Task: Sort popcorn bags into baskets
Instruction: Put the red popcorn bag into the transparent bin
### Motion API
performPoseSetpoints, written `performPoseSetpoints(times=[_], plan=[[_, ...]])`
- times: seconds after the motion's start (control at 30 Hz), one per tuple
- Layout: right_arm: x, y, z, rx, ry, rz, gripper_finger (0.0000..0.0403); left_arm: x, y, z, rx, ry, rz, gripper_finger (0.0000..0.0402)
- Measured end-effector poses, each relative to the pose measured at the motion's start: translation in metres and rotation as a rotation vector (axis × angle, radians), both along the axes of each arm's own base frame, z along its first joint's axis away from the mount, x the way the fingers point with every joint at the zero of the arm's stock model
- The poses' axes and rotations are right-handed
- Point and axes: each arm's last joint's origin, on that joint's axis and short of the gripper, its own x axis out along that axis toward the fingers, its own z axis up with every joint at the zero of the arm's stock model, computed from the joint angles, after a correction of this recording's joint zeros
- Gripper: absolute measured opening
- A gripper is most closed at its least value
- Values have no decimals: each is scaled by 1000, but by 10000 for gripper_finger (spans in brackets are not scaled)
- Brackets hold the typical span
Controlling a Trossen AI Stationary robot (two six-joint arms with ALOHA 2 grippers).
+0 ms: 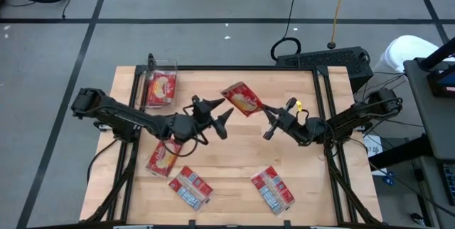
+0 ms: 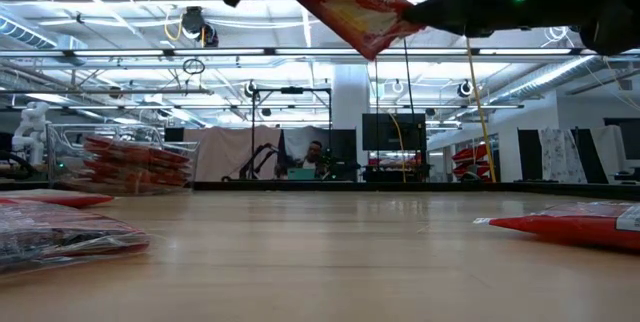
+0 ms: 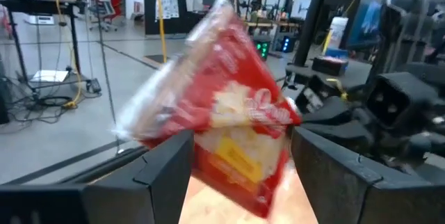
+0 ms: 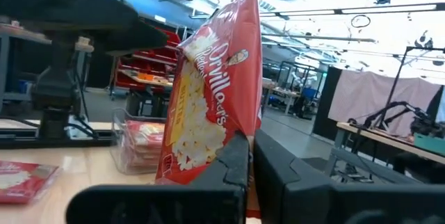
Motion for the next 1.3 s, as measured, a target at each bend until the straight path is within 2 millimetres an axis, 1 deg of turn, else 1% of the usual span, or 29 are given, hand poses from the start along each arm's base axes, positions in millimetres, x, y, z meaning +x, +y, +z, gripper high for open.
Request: performPoseSetpoints(times=[0.13,0.27,0.33,0.43,0.57,0.67,0.73,0.8,0.87,0.97,1.03,1.17,1.2,1.23,1.3], plan=[[0,2,-1,-5,8,13,0,-9,5,7,7,35,10,248],[1,3,-3,-41,48,49,0,-28,13,25,10,52,17,249],[2,4,-5,-52,70,74,0,-37,19,32,11,72,-9,249],[3,5,-6,-53,70,113,0,-43,26,37,19,94,-76,251],[4,6,-5,-61,61,160,0,-41,32,33,31,148,-188,271],[4,6,-5,-72,62,182,0,-35,36,25,38,191,-187,286],[4,6,-6,-75,65,187,0,-33,38,20,36,227,-193,290],[4,6,-5,-71,59,189,0,-29,39,16,32,234,-240,285],[4,6,-5,-71,59,189,0,-25,40,11,31,256,-297,267],[4,6,-6,-78,70,188,0,-20,41,4,50,292,-356,214],[5,6,-7,-89,88,186,0,-18,40,2,71,308,-392,164],[6,7,-13,-98,156,187,2,-18,39,1,90,324,-427,48],[6,7,-15,-84,167,190,6,-19,39,1,89,332,-432,28],[6,7,-16,-60,167,198,11,-20,40,1,87,344,-435,20],[6,8,-18,11,145,216,26,-24,42,1,81,377,-435,24]])
